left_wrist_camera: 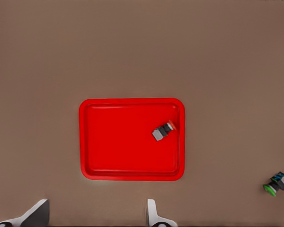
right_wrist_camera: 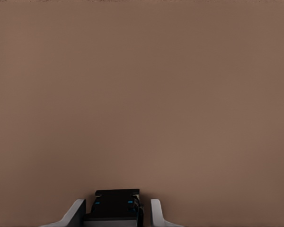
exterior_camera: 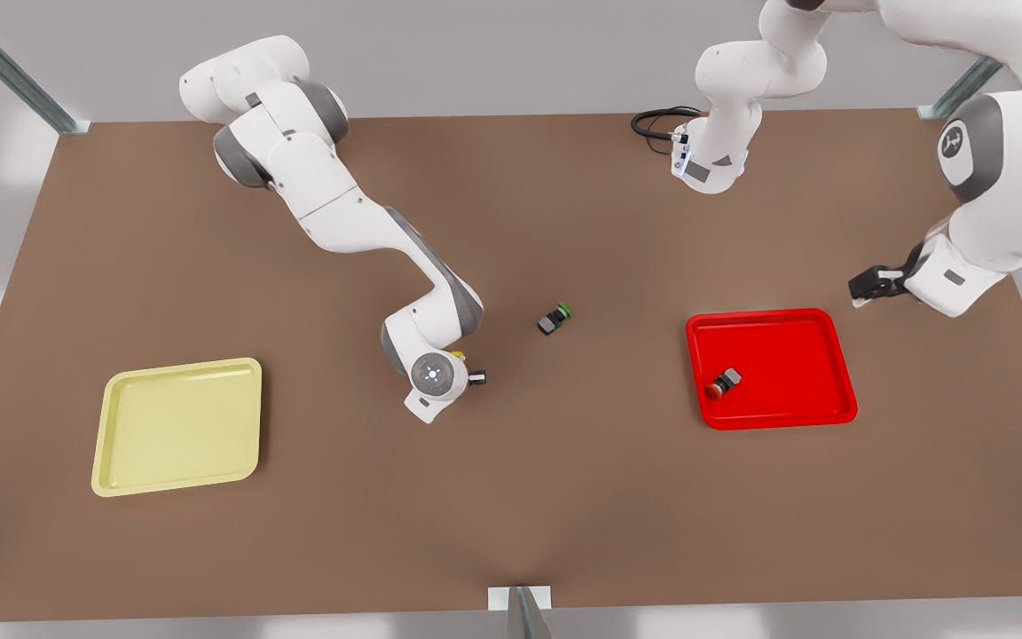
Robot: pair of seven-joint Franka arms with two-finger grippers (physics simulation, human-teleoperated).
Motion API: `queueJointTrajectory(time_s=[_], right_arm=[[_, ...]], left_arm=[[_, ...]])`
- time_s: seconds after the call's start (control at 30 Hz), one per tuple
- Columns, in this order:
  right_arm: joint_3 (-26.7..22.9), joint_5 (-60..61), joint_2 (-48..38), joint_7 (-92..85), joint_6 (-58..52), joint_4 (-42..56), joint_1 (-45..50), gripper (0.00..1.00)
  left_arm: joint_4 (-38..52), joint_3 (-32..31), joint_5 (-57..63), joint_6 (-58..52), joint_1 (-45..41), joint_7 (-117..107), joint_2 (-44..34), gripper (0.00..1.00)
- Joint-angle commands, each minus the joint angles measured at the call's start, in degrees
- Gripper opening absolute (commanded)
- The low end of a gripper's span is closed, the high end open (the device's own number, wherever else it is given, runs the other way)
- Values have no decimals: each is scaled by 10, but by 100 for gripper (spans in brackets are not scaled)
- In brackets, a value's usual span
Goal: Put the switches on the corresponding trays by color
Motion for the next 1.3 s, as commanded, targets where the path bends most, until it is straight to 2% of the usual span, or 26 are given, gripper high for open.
queueJointTrajectory(time_s=[0.0, 0.1, 0.6, 0.73, 1.0, 1.2, 1.27], right_arm=[[0, 0, 0, 0, 0, 0, 0, 56], [0, 0, 1, 0, -1, 3, 1, 52], [0, 1, -3, 2, -10, 9, 0, 52], [0, 0, -41, -1, -11, 1, -25, 52], [2, -5, -184, -114, -11, -185, -188, 52], [6, -95, -178, -335, -12, -178, -394, 52], [6, -121, -175, -379, -11, -178, -436, 52]], left_arm=[[4, -1, -11, 0, 3, -1, 3, 100], [4, -2, -10, -8, 5, -1, 14, 100], [6, -6, -6, -8, -1, -1, 11, 100], [6, -6, -6, -8, 0, -1, 11, 100], [13, -6, -6, -7, 1, -1, 11, 100], [14, -5, -6, -8, 1, -1, 10, 100], [14, -5, -6, -9, 1, -1, 10, 100]])
